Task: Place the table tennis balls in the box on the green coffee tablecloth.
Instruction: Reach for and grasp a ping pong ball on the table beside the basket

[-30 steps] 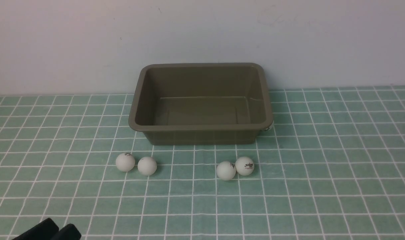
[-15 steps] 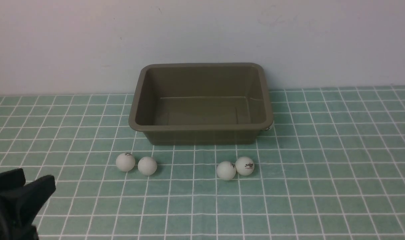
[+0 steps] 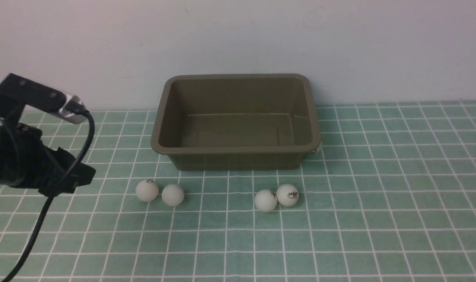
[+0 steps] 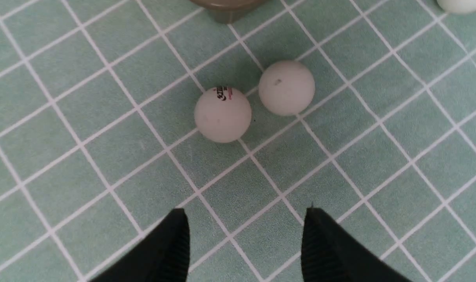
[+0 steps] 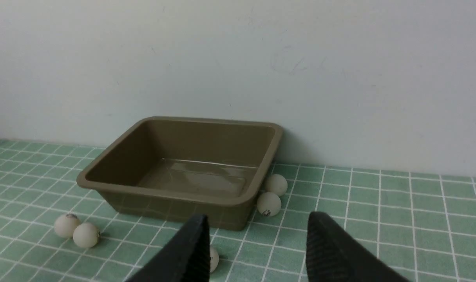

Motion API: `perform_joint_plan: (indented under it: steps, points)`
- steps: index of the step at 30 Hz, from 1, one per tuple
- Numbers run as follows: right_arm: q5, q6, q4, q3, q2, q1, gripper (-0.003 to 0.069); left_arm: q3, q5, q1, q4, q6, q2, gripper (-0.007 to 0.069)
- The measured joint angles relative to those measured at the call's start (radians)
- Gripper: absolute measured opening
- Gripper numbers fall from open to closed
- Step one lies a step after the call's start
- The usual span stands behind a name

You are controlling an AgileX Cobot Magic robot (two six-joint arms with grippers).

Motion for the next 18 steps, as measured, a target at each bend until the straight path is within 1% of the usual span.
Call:
perform_joint_plan:
  steps: [3,7,9,11,13,15,18]
  points:
    - [0.026,-0.001,-0.004,0.000,0.000,0.000,0.0314,-0.037,0.017,-0.001,-0.002,0.066,0.077,0.0356]
    - [0.029,-0.002,-0.019,0.000,0.000,0.000,0.0314,-0.068,0.017,-0.002,-0.024,0.100,0.120,0.0363]
    - [0.030,-0.002,-0.026,0.000,0.000,0.000,0.0314,-0.085,0.030,-0.002,-0.046,0.120,0.135,0.0385]
    - [0.030,-0.002,-0.026,0.000,0.000,0.000,0.0314,-0.121,0.062,-0.002,-0.083,0.141,0.159,0.0448]
    - [0.030,-0.002,-0.026,0.000,0.000,0.000,0.0314,-0.144,0.067,-0.002,-0.092,0.152,0.177,0.0486]
    - [0.030,-0.002,-0.026,0.000,0.000,0.000,0.0314,-0.160,0.066,-0.002,-0.098,0.172,0.197,0.0503]
    - [0.031,-0.002,-0.026,0.000,0.000,0.000,0.0314,-0.181,0.064,-0.010,-0.100,0.270,0.231,0.0511]
